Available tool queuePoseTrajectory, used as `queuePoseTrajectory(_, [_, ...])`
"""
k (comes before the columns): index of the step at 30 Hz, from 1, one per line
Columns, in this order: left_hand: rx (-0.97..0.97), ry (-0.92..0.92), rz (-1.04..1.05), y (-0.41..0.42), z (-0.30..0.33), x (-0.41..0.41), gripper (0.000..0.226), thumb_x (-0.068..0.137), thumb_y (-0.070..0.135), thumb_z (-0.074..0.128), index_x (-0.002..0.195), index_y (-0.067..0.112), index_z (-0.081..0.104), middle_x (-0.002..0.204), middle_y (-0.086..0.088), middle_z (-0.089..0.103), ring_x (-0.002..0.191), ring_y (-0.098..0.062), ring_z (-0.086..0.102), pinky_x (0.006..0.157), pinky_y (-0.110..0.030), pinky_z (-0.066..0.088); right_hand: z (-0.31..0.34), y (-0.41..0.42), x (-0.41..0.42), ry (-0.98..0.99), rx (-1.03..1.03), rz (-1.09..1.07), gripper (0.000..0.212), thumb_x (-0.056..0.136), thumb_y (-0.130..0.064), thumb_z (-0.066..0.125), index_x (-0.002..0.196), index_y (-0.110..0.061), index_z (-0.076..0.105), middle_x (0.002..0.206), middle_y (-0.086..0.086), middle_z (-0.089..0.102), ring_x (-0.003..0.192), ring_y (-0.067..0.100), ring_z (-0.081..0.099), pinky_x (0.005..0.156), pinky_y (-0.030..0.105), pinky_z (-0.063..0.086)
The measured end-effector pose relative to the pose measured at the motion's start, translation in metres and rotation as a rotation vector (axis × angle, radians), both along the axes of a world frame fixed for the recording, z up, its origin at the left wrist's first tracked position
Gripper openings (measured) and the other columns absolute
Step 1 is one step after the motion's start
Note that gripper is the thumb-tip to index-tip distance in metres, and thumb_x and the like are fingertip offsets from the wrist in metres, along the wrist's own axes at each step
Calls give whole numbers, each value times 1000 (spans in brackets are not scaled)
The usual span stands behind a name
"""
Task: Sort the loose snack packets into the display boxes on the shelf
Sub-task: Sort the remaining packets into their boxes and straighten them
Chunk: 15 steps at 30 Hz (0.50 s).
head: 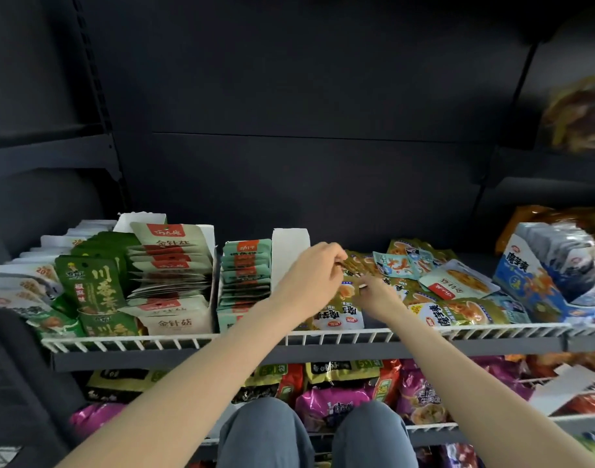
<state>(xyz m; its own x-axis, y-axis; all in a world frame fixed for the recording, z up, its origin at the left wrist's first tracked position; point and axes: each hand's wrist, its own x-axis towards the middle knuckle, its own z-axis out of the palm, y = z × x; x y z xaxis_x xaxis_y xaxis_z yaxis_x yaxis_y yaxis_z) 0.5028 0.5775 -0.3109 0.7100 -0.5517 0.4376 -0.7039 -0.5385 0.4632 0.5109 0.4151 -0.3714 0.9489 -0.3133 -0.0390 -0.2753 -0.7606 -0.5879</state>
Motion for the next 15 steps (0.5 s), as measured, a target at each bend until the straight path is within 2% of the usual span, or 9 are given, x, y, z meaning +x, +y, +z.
queuePoseTrajectory(1, [23,20,-8,-15,-3,-2,31,97,12,43,127,12,50,127,-2,51,115,-15,51,97,-28,43,-9,-4,3,63,-72,24,44,89,-16,54,132,-9,47,104,9,61,91,23,58,68,27,45])
queuePoseTrajectory(3, [121,72,24,-43,-11,-2,36,97,8,42,133,7,42,133,-8,43,118,-22,50,97,-33,43,-25,-12,8,129,-226,53,51,88,-24,55,135,-9,42,119,11,58,111,27,53,87,34,43])
queuePoseTrajectory(5, [237,146,83,-64,-21,1,41,96,4,43,136,0,34,137,-15,39,121,-27,47,98,-34,41,-34,-21,10,95,-308,89,52,87,-27,59,133,-10,44,133,11,49,124,30,43,100,38,35])
queuePoseTrajectory(8, [416,245,213,-83,-38,15,47,93,0,48,136,-8,31,137,-22,37,124,-32,43,102,-35,39,-36,-33,10,63,-427,265,47,90,-29,58,134,-17,49,146,6,34,132,31,33,108,39,29])
queuePoseTrajectory(11, [559,312,304,-89,-55,30,51,91,7,54,136,-7,35,137,-24,41,125,-34,42,103,-38,41,-37,-46,12,185,-548,318,43,99,-26,40,141,-29,39,156,1,17,144,27,12,116,44,18])
queuePoseTrajectory(13, [594,389,323,-91,-63,34,47,92,13,55,133,-5,42,135,-25,45,119,-33,51,97,-38,46,-34,-52,13,210,-625,305,48,99,-17,35,145,-31,33,158,-1,8,146,24,2,118,44,12])
queuePoseTrajectory(15, [598,411,339,-92,-68,37,41,90,11,56,128,-4,49,131,-23,50,110,-30,58,85,-33,50,-30,-58,13,211,-672,277,50,98,-13,36,145,-29,34,159,-1,5,146,24,-2,117,44,9])
